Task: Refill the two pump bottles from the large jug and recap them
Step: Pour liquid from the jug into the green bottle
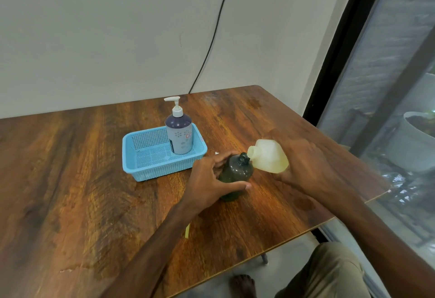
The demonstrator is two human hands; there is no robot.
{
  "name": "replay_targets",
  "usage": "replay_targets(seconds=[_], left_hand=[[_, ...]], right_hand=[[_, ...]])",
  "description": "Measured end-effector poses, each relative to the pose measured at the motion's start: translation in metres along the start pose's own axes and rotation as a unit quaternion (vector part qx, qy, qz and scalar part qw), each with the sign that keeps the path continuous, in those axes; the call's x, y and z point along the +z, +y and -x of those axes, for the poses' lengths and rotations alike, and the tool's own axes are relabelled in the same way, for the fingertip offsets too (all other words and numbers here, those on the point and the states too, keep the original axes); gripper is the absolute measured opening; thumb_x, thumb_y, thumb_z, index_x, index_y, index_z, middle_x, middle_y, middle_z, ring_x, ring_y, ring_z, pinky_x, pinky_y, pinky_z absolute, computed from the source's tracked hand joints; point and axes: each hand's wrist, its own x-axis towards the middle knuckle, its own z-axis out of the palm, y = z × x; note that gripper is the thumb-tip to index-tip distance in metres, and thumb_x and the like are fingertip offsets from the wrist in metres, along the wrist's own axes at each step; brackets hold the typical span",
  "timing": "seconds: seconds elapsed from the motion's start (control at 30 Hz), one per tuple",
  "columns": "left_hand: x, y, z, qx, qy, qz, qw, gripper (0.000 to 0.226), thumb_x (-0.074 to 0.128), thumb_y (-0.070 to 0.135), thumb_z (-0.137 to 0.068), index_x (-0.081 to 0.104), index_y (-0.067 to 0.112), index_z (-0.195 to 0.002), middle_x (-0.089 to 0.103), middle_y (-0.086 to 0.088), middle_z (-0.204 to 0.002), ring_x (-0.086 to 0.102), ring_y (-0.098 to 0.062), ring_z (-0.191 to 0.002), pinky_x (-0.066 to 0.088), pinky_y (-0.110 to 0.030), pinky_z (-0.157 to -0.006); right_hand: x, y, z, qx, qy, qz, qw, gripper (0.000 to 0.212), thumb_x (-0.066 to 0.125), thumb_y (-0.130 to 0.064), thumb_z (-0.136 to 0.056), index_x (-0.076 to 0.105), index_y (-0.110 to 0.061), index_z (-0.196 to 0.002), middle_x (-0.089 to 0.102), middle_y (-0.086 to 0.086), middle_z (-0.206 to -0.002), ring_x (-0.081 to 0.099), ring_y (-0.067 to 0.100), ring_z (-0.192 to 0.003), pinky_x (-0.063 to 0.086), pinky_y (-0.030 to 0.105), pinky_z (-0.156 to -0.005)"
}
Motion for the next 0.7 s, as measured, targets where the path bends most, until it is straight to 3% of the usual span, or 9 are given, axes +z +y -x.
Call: replay_targets(seconds=[0.27,0.37,0.53,0.7], left_hand=[[-0.0004,-0.0005,0.0010,-0.004,-0.004,-0.002,1.000,0.074,0.097,0.032,-0.068,0.063,0.031,-0.134,0.069,0.020,-0.126,0.063,0.007,-0.120,0.055,-0.022,-0.101],[-0.0007,0.0016,0.0019,-0.002,-0.005,-0.001,1.000,0.072,0.097,0.029,-0.068,0.061,0.036,-0.131,0.068,0.026,-0.121,0.063,0.011,-0.118,0.054,-0.017,-0.098],[-0.0002,-0.0004,0.0025,-0.002,-0.004,0.013,1.000,0.072,0.097,0.025,-0.069,0.064,0.028,-0.133,0.069,0.024,-0.120,0.063,0.010,-0.117,0.053,-0.014,-0.095],[-0.0004,-0.0007,0.0031,0.001,-0.004,0.014,1.000,0.073,0.097,0.025,-0.069,0.063,0.029,-0.133,0.071,0.020,-0.123,0.065,0.007,-0.117,0.055,-0.019,-0.098]], right_hand=[[-0.0012,-0.0013,-0.0006,0.000,0.000,0.007,1.000,0.076,0.086,-0.031,-0.076,0.050,-0.027,-0.143,0.062,0.001,-0.135,0.054,0.022,-0.124,0.033,0.026,-0.089],[-0.0004,-0.0015,-0.0017,0.003,-0.007,0.014,1.000,0.077,0.085,-0.033,-0.077,0.049,-0.028,-0.144,0.061,0.001,-0.136,0.054,0.022,-0.125,0.036,0.028,-0.090],[0.0023,0.0021,-0.0025,-0.001,-0.010,0.023,1.000,0.076,0.085,-0.036,-0.076,0.050,-0.028,-0.143,0.064,0.000,-0.131,0.058,0.021,-0.119,0.040,0.027,-0.087],[0.0023,0.0028,-0.0031,-0.011,-0.009,0.020,1.000,0.073,0.085,-0.037,-0.077,0.052,-0.026,-0.141,0.065,-0.001,-0.128,0.060,0.020,-0.115,0.042,0.026,-0.083]])
